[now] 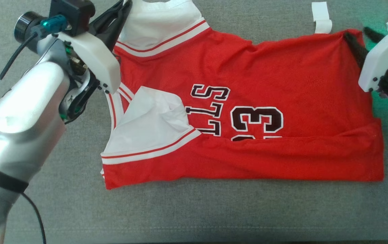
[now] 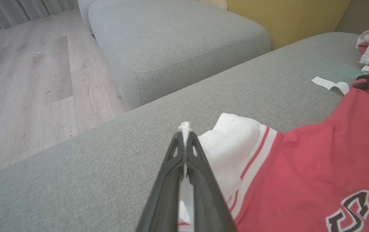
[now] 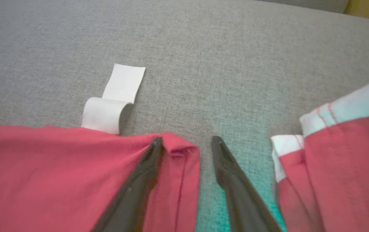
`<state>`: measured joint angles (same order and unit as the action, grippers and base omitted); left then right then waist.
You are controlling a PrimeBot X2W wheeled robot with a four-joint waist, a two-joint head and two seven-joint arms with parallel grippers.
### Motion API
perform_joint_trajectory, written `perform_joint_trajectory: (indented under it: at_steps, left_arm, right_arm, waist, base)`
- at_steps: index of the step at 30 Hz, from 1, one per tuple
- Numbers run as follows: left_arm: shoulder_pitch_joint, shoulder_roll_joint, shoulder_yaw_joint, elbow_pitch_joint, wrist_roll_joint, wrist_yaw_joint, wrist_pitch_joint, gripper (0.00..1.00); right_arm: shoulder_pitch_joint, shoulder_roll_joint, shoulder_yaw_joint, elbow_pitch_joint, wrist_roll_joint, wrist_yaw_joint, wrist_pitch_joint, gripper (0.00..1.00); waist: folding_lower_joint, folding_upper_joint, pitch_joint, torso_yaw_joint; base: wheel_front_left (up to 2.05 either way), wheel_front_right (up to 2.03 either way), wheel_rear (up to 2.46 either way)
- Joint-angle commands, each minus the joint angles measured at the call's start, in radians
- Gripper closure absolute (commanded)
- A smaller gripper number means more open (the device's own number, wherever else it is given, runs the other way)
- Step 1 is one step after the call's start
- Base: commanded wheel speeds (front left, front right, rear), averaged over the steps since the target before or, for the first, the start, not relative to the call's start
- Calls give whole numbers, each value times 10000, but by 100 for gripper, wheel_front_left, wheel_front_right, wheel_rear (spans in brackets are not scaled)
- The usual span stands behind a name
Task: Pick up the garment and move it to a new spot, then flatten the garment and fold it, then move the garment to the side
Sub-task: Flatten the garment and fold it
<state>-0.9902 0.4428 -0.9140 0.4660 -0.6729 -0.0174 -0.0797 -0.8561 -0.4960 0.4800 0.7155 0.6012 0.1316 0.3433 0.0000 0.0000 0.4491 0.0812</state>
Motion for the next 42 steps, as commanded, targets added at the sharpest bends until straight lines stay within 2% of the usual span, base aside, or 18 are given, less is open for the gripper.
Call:
perform_joint_trajectory:
  at_steps: [1, 10, 20, 24, 33, 39, 42]
  left_arm:
    - [-473, 476, 391, -86, -61, 53, -30, 100]
    - [-1094, 479, 577, 747, 67, 164, -358, 100]
    - [-2422, 157, 1079, 2171, 249, 397, -1327, 100]
    - [-2592, 20, 1194, 2476, 284, 407, -1563, 100]
    - [-1833, -74, 846, 2639, 475, -81, -1761, 100]
    - [-840, 224, 722, 1946, 452, -135, -1793, 100]
    - [-76, 574, 596, 1164, 289, -143, -1608, 100]
  right_arm:
    - [66, -200, 238, -28, 149, -9, -73, 100]
    - [-518, -321, 496, 78, 363, -9, -1645, 100]
    - [-1292, -28, 331, 438, 171, -9, -3934, 100]
    - [-1331, 62, 251, 536, 208, -9, -4508, 100]
    - [-530, -165, 476, 302, 743, -9, -5015, 100]
    - [356, -525, 531, -250, 1231, -9, -5159, 100]
    - [1045, -793, 531, -679, 1501, -9, -5157, 100]
  waist:
    - [0, 0, -19, -45]
    - [0, 0, -114, -214]
    - [0, 0, -136, -425]
    - [0, 0, -189, -454]
    - [0, 0, -595, -402]
    - [0, 0, -1140, -293]
    - [0, 0, -1573, -214]
  base:
    - [0, 0, 0]
    - [0, 0, 0]
    - [0, 0, 0]
    - [0, 0, 0]
    - [0, 0, 0]
    - [0, 0, 0]
    - [0, 0, 0]
